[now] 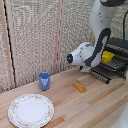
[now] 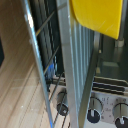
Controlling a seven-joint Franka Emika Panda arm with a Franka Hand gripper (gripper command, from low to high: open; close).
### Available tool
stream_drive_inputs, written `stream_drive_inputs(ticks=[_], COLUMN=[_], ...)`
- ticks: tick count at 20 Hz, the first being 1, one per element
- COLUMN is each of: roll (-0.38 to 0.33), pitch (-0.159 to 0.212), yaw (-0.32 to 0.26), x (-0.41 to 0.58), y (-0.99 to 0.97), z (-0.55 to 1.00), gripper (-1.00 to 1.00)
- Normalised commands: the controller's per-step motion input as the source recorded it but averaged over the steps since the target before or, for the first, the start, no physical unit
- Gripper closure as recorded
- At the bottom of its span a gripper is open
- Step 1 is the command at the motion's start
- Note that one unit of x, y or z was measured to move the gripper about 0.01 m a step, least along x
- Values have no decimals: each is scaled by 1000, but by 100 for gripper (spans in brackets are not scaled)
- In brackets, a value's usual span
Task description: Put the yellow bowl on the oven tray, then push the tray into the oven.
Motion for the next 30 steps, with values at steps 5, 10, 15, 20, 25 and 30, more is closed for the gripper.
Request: stream_drive_inputs(ticks=[5, 10, 15, 20, 25, 30], roll=[-7, 0, -37, -54, -42, 7], pitch=[72, 113, 150, 78, -18, -52], yaw=[11, 0, 8, 10, -91, -56], x=[7, 34, 19, 1, -108, 0], y=[-61, -203, -155, -54, 0, -166], z=[29, 69, 142, 45, 98, 829], gripper=[100, 100, 100, 100, 100, 100])
